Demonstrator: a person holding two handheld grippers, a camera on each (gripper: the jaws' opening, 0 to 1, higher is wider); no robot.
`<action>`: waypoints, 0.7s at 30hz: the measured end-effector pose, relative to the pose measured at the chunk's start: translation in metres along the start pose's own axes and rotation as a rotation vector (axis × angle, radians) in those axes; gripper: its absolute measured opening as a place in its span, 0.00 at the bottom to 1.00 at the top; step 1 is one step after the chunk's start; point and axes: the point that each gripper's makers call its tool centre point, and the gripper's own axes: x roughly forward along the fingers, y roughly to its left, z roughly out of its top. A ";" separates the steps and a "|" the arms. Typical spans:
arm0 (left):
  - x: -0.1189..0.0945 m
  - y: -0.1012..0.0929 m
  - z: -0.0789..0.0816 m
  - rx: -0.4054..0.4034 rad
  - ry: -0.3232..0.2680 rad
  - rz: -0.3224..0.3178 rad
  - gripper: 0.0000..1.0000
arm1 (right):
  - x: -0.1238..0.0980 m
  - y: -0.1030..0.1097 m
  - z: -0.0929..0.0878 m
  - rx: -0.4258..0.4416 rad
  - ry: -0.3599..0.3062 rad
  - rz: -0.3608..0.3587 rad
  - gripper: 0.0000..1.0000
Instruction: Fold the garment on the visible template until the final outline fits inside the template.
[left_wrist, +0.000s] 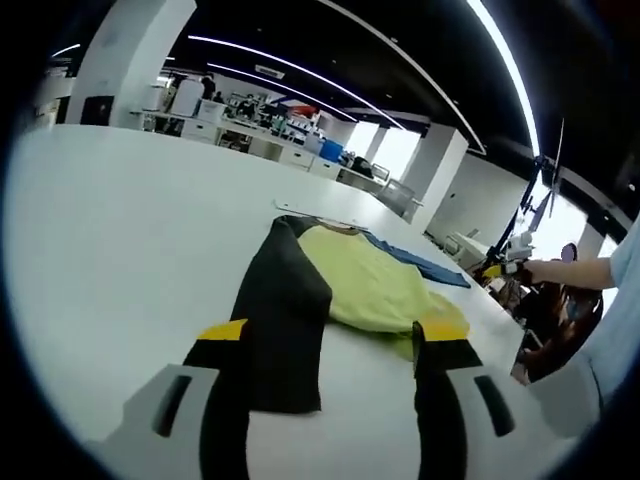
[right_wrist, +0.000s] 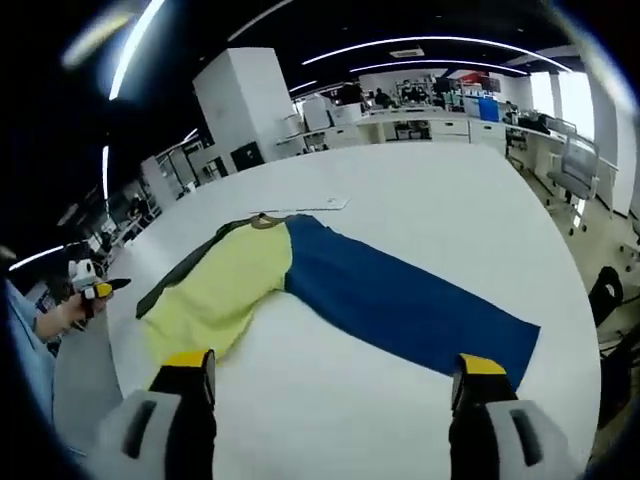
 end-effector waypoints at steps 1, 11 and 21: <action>-0.001 0.001 -0.003 -0.004 0.006 0.003 0.62 | 0.000 0.003 0.000 -0.004 -0.002 0.007 0.99; -0.005 0.007 -0.007 0.018 0.022 0.038 0.60 | -0.003 0.023 -0.001 -0.024 -0.018 0.044 0.97; -0.011 0.029 -0.022 0.033 0.112 0.083 0.51 | -0.010 0.044 -0.015 0.013 -0.075 0.076 0.96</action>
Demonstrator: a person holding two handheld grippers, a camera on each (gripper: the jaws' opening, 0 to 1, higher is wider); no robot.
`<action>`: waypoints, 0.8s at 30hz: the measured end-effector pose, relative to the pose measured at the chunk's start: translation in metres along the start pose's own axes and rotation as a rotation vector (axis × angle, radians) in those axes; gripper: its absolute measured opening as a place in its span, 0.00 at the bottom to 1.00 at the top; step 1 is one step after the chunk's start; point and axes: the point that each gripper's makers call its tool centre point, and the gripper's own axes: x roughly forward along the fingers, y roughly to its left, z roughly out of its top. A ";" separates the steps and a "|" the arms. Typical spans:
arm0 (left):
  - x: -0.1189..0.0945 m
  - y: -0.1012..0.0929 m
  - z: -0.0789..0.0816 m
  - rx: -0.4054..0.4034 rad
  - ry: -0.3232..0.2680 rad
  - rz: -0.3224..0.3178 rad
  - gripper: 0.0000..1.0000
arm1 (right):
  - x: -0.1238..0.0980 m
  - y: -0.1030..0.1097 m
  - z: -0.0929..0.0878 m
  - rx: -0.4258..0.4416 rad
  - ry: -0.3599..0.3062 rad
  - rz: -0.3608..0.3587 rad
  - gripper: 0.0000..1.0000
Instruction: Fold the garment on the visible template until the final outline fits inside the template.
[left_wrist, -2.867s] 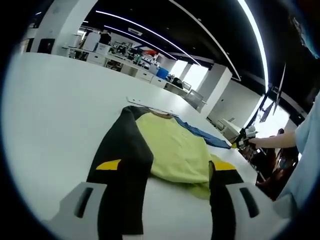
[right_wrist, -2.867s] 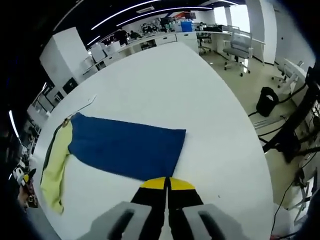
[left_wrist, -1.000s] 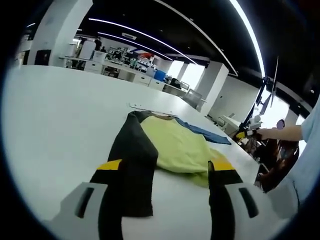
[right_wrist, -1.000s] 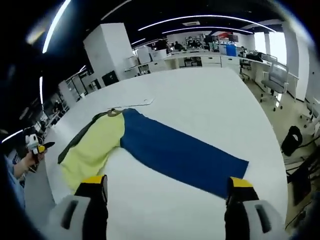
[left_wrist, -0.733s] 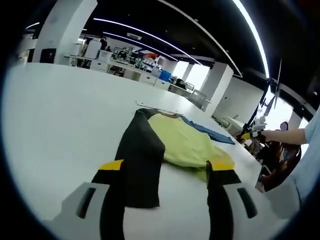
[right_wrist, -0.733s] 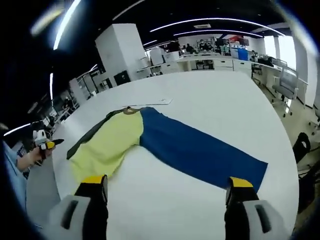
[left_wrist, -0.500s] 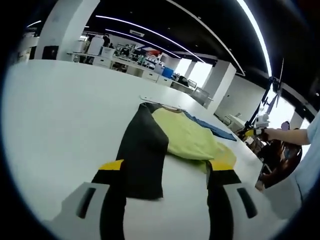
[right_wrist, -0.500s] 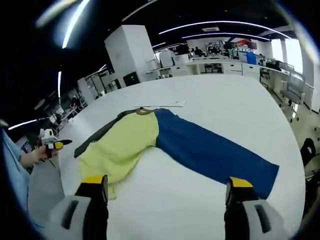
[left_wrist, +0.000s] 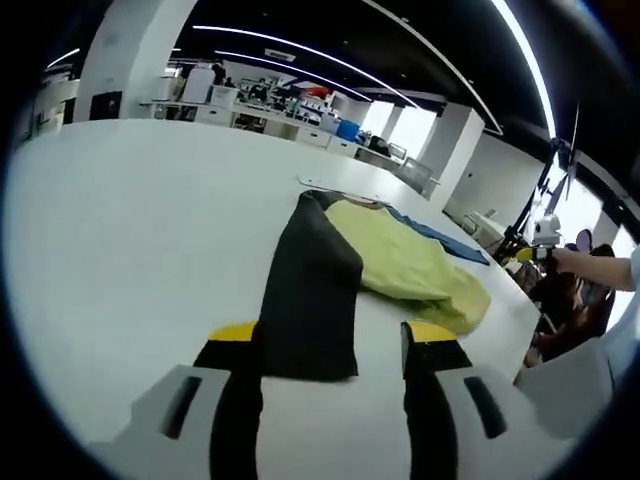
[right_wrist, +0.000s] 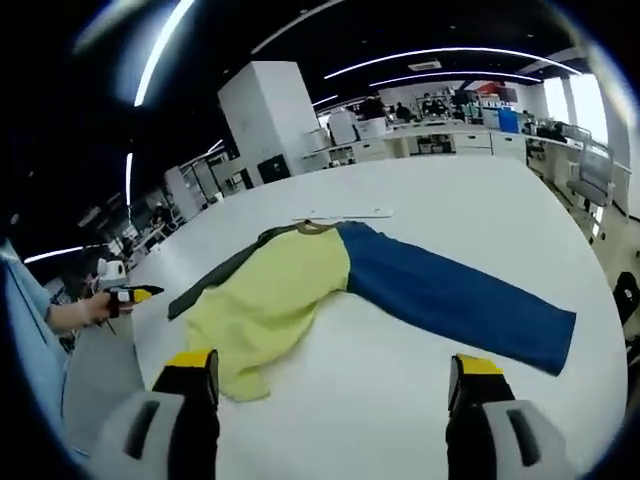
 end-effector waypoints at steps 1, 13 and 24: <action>0.001 0.002 -0.003 0.003 0.014 0.002 0.52 | -0.001 0.002 -0.002 0.004 0.001 0.004 0.96; 0.016 0.039 -0.025 -0.023 0.086 0.081 0.37 | -0.025 0.005 -0.009 0.029 -0.031 -0.017 0.95; 0.012 0.042 -0.029 -0.042 0.081 0.107 0.21 | -0.027 0.010 -0.014 0.036 -0.027 -0.018 0.93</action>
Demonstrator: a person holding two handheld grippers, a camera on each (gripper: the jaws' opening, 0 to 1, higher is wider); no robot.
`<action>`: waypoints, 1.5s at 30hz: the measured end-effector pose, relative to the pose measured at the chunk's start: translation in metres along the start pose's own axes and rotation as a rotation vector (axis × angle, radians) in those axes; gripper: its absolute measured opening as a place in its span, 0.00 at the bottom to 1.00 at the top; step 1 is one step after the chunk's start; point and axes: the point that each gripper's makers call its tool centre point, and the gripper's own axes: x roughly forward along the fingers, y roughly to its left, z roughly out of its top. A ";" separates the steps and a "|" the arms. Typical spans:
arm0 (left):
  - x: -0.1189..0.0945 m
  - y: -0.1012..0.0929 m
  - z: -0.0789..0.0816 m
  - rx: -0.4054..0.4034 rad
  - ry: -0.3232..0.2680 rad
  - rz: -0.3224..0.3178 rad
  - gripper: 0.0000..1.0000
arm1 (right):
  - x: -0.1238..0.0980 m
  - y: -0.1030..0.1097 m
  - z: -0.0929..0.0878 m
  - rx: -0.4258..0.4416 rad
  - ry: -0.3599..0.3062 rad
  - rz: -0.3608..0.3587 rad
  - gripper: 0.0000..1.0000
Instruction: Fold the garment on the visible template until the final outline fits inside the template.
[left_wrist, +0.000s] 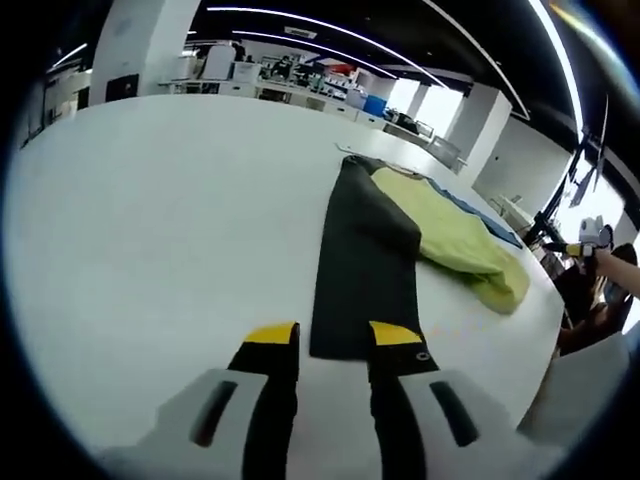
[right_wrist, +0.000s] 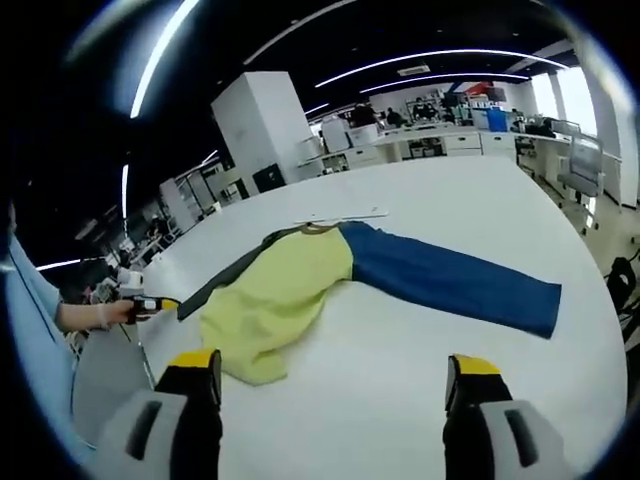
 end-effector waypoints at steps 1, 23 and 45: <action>-0.001 0.000 -0.001 -0.005 0.001 -0.002 0.20 | 0.001 0.001 -0.001 0.001 0.007 0.001 0.93; -0.006 0.006 0.021 0.072 -0.032 -0.011 0.00 | 0.001 0.017 -0.009 0.010 0.021 0.010 0.92; -0.012 0.090 0.093 0.121 -0.071 0.088 0.00 | 0.015 0.031 -0.021 0.032 0.038 0.016 0.91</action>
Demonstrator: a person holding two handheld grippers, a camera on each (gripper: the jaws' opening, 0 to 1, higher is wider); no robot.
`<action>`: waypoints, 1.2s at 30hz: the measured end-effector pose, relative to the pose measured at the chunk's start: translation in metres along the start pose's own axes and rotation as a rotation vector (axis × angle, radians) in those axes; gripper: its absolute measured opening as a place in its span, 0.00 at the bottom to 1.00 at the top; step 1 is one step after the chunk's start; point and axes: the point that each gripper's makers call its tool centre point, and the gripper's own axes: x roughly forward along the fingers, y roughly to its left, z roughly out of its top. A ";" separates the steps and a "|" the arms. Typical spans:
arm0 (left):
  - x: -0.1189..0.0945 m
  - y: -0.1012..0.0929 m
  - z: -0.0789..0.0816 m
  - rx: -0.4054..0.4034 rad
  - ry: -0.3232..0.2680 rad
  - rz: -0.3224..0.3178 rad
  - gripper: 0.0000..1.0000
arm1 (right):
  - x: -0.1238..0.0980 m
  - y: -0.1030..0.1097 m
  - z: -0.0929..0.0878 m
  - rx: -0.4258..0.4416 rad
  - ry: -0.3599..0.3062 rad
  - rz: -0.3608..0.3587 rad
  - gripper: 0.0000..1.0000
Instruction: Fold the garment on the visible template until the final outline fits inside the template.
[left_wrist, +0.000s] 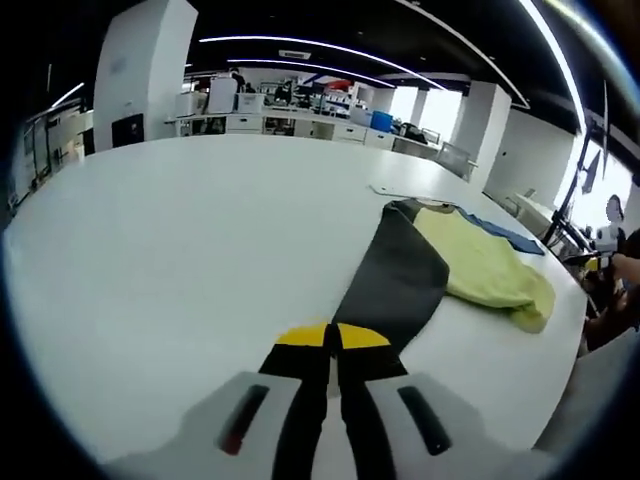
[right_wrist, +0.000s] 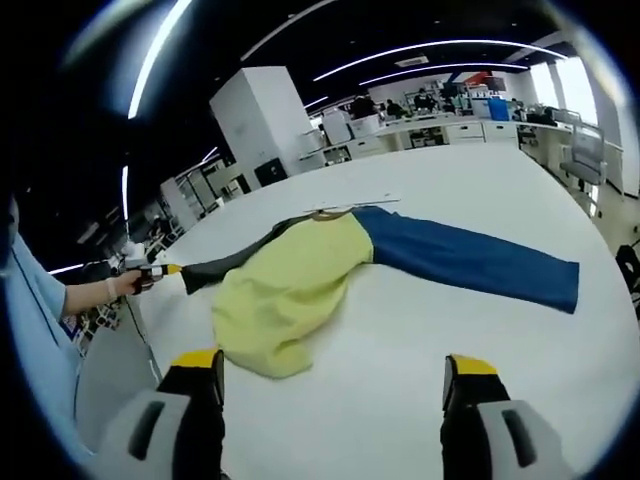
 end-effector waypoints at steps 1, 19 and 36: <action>0.002 0.004 0.001 -0.003 0.003 0.001 0.00 | 0.000 0.001 -0.001 0.000 0.005 0.002 0.91; 0.048 0.080 0.018 0.043 0.065 0.046 0.00 | 0.004 0.005 0.008 0.006 0.001 -0.015 0.94; 0.081 0.146 0.037 0.119 0.102 0.111 0.00 | 0.021 0.010 0.001 0.030 0.038 -0.002 0.95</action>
